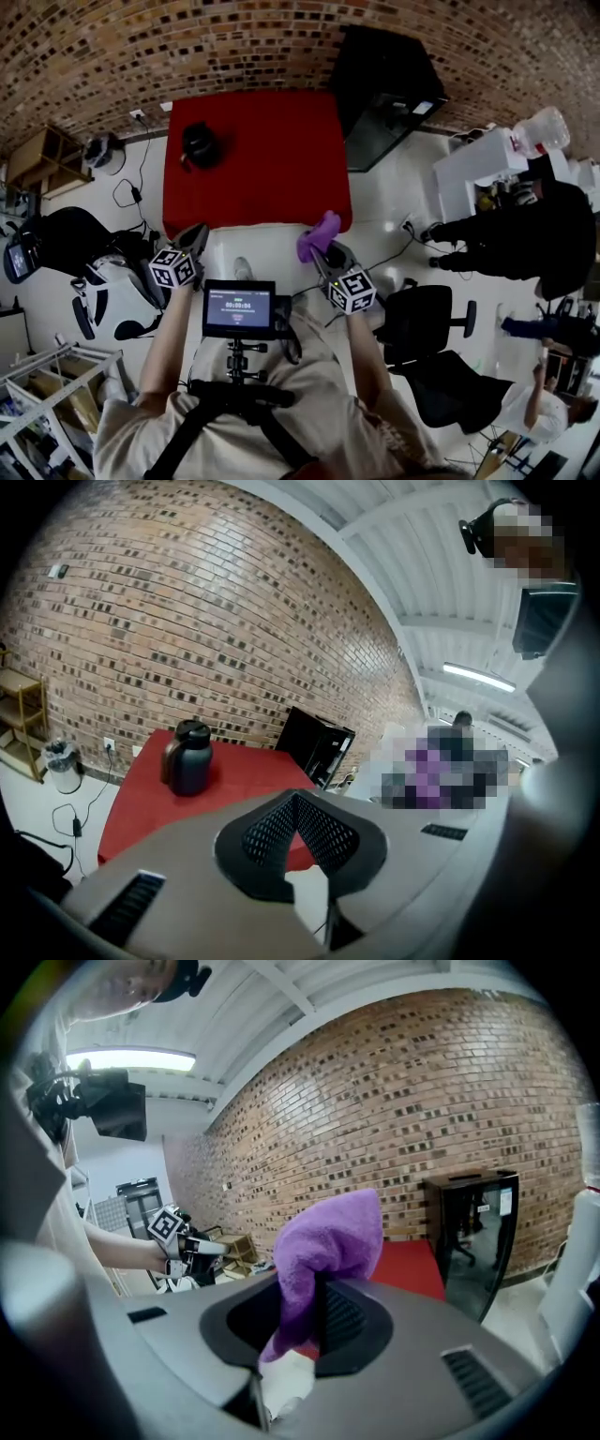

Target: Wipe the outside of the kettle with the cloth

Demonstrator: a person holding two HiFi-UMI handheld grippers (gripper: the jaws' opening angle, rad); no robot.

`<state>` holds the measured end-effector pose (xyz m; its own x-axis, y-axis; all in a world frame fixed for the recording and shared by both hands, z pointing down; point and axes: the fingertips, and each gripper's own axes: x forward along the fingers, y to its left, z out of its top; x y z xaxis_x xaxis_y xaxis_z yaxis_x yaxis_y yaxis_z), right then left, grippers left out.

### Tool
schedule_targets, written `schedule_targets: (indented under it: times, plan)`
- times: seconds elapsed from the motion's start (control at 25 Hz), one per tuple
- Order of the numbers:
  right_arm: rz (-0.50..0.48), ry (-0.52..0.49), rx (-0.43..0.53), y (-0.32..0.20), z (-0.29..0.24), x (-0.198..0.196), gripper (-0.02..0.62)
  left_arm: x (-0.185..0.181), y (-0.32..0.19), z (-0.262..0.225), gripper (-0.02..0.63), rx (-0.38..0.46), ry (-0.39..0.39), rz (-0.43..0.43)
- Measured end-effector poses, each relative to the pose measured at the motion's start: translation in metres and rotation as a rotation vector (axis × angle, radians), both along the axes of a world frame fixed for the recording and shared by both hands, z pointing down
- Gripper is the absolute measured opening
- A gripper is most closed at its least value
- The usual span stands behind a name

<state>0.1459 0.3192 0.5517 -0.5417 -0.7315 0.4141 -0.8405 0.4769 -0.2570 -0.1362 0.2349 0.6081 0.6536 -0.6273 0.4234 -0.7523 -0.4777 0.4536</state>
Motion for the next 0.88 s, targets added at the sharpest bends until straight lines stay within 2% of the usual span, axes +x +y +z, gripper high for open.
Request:
schedule_targets:
  times: [0.2,0.36,0.68,0.88]
  plan:
    - [0.035,0.006,0.004,-0.036,-0.001,-0.013,0.097,-0.009,-0.04,0.004,0.0,-0.003,0.017,0.023]
    - [0.068,0.005,-0.006,-0.057,0.002,-0.02,0.097,-0.009,-0.053,0.008,0.0,-0.014,0.027,0.058]
    - [0.086,0.034,-0.012,-0.102,0.01,-0.059,0.097,-0.036,-0.077,0.022,0.0,-0.039,0.05,0.119]
    - [0.059,0.026,-0.006,-0.119,0.012,-0.078,0.097,-0.058,-0.091,0.029,0.0,-0.044,0.046,0.086]
